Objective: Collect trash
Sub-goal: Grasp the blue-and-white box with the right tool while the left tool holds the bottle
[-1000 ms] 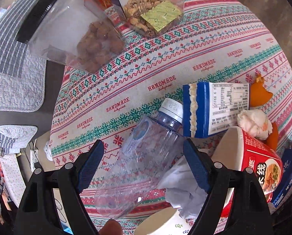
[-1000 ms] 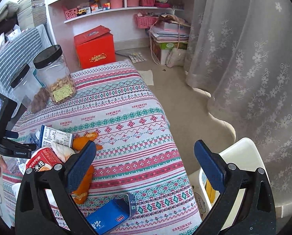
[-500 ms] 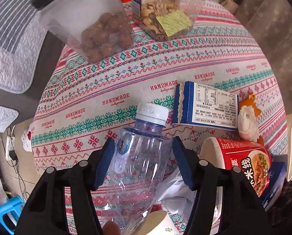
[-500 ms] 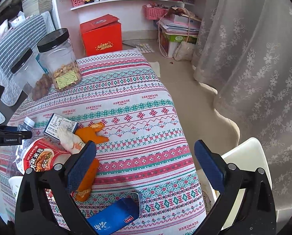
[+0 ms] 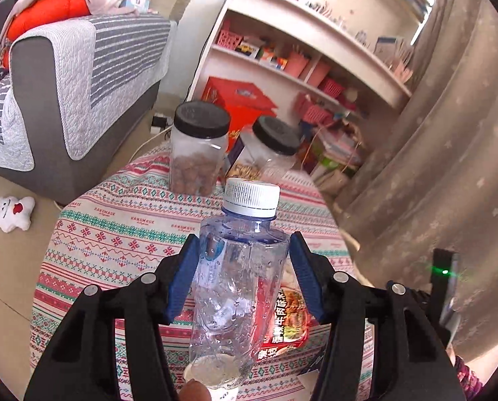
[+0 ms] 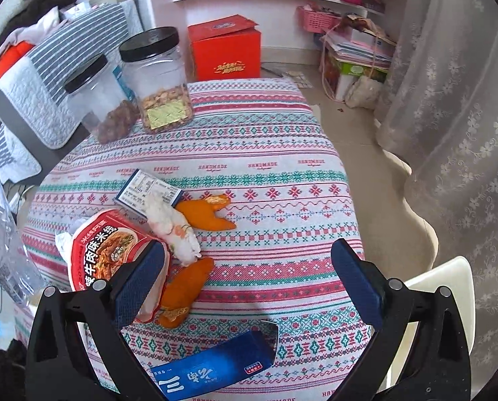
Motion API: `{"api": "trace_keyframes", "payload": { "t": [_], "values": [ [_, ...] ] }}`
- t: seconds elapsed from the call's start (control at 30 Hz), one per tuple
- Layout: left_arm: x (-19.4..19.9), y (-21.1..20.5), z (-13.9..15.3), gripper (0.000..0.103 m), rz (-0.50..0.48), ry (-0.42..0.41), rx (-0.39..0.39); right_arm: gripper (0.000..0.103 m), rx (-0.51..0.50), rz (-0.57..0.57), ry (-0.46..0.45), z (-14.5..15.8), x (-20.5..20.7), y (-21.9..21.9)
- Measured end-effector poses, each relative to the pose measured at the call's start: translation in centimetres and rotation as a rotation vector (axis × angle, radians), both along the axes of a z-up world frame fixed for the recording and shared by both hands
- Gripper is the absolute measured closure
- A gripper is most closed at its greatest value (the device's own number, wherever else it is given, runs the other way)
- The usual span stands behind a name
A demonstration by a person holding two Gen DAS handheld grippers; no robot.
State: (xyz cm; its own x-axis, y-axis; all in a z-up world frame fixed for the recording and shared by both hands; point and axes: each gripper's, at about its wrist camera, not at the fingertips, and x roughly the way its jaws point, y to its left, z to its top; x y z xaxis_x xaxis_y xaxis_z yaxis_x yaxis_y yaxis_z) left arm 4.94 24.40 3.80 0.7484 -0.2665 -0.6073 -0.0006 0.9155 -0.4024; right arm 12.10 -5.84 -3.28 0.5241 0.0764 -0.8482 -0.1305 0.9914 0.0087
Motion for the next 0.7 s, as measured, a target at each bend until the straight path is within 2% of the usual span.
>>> {"api": "trace_keyframes", "payload": {
  "t": [0.1,0.2,0.3,0.37,0.57,0.7],
  "values": [
    [-0.6,0.5,1.1,0.048,-0.013,-0.051,0.024,0.012,-0.049,0.096,0.012,0.1,1.8,1.9],
    [-0.3,1.4,1.6,0.048,-0.011,-0.071,-0.004,0.016,-0.100,0.179,0.043,-0.2,5.3,4.5],
    [0.0,2.6,1.4,0.048,0.011,-0.073,-0.029,0.019,-0.095,0.264,0.135,-1.3,8.7,7.6],
    [0.2,3.1,1.2,0.048,0.026,-0.068,-0.035,0.020,-0.123,0.324,0.156,-2.2,10.1,10.0],
    [0.7,3.9,1.1,0.048,0.018,-0.073,-0.046,0.020,-0.310,0.488,0.191,-6.1,11.1,15.4],
    [0.9,4.5,0.8,0.048,0.022,-0.066,-0.064,0.020,-0.336,0.546,0.243,-8.0,11.1,17.0]
  ]
}}
